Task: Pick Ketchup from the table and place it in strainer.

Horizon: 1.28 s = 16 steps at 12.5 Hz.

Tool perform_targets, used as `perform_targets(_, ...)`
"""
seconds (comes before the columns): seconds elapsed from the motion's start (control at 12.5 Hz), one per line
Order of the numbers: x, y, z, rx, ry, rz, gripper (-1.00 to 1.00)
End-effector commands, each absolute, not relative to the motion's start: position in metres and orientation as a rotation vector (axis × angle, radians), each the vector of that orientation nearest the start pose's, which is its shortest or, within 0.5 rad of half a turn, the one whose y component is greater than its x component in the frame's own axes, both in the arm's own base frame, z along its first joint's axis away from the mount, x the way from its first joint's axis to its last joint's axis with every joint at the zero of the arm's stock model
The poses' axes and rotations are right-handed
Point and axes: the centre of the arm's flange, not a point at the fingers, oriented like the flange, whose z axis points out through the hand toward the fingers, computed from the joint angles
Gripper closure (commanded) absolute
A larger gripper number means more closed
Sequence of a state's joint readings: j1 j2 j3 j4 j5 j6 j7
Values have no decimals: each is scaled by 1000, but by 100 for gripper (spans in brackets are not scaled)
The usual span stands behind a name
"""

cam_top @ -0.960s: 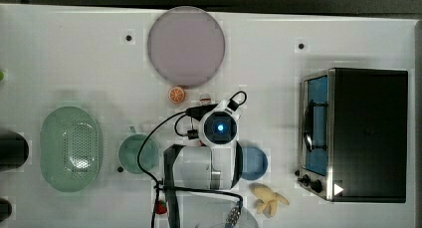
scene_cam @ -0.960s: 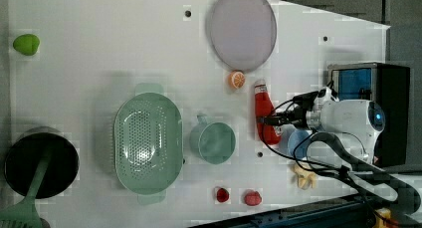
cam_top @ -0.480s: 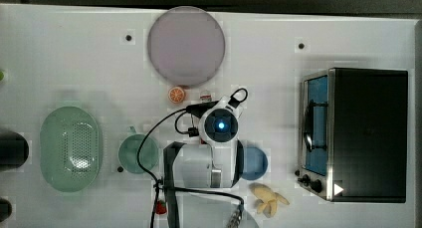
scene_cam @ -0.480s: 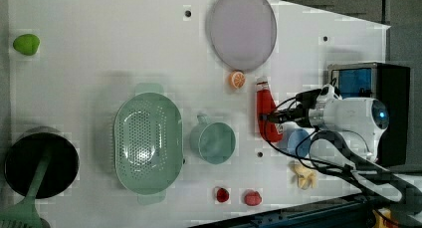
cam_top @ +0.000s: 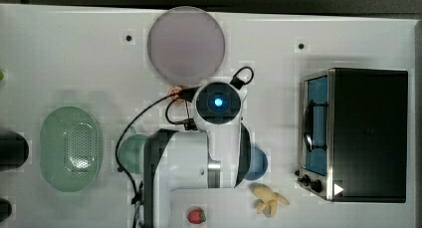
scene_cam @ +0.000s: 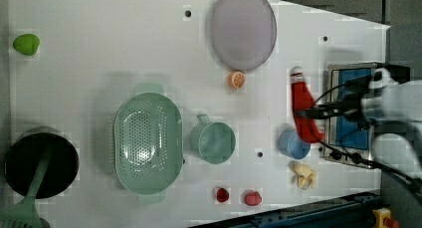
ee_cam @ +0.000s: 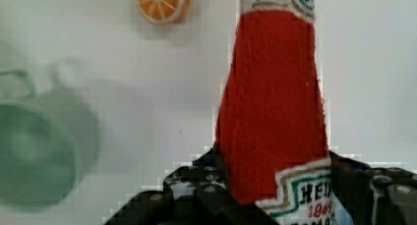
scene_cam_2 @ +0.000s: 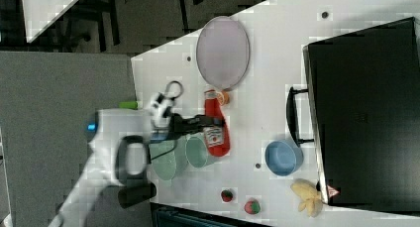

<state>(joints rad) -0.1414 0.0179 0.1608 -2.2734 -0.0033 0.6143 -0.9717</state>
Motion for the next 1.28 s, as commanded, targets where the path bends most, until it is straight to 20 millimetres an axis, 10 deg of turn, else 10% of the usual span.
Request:
perform_targets(0.08, 515, 46, 424, -3118, -409, 123, -20)
perform_targets(0.56, 495, 176, 460, -3109, -307, 147, -20)
perform_targets(1.28, 421, 372, 379, -3028, 118, 139, -20)
